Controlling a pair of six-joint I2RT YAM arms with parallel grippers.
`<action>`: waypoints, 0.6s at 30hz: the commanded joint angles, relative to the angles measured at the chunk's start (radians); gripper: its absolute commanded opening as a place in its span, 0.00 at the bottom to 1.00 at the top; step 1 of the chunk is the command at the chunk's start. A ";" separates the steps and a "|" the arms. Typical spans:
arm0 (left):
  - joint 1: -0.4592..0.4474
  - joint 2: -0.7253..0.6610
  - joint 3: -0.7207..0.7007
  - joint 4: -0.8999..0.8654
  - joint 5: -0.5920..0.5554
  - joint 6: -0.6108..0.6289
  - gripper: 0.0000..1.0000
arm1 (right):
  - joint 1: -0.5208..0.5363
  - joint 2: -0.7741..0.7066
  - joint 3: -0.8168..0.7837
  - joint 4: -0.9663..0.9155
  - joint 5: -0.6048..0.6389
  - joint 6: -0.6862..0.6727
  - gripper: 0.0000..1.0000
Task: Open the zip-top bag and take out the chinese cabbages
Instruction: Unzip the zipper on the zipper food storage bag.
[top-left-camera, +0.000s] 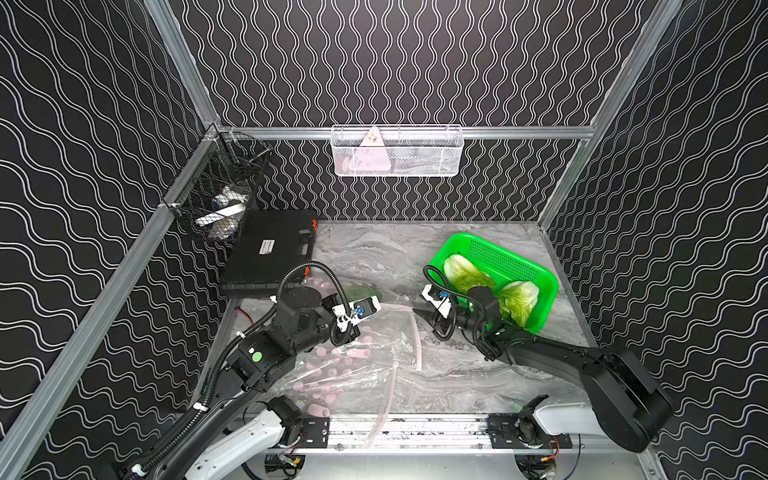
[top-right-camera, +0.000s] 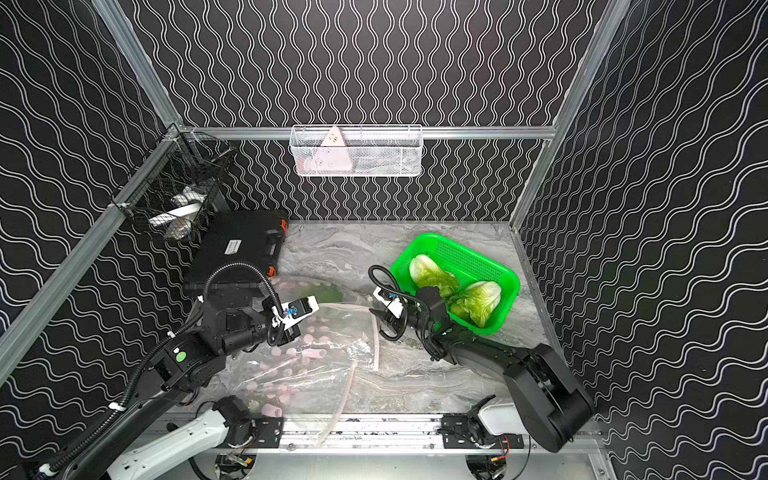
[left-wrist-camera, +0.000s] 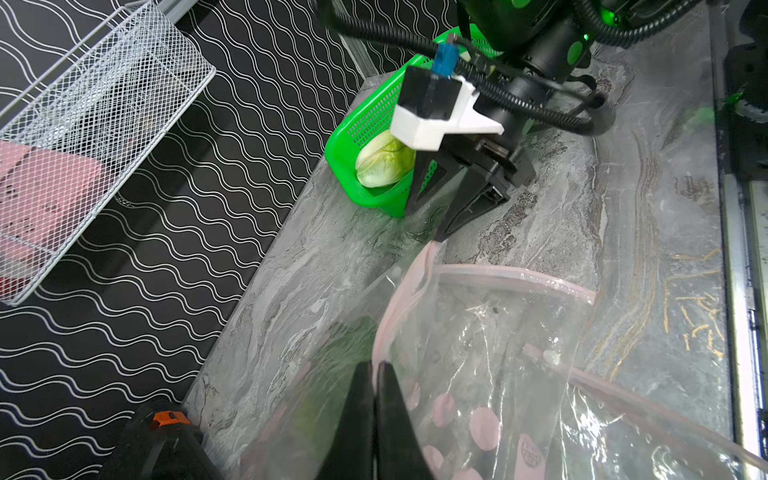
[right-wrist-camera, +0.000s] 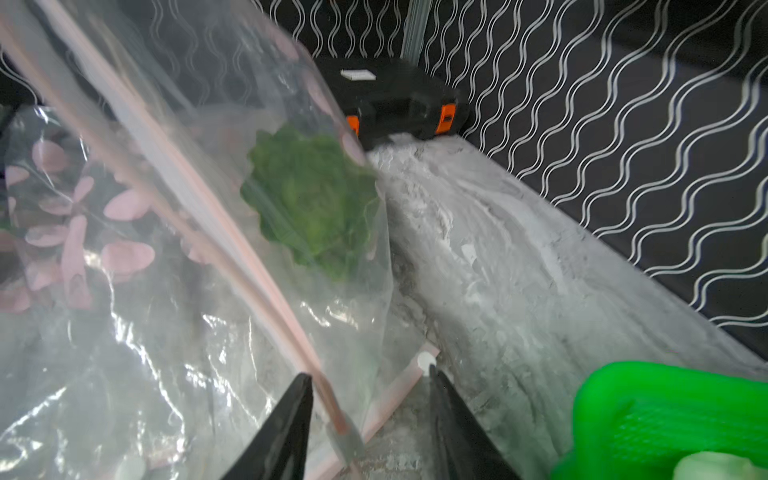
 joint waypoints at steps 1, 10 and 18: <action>0.001 0.002 -0.011 0.042 0.060 0.007 0.00 | 0.004 -0.074 0.038 -0.073 0.020 0.079 0.47; 0.001 0.032 -0.033 0.110 0.125 -0.009 0.00 | 0.047 -0.194 0.123 -0.265 -0.029 0.239 0.31; 0.000 0.037 -0.040 0.130 0.138 -0.019 0.00 | 0.147 -0.115 0.162 -0.296 -0.025 0.332 0.11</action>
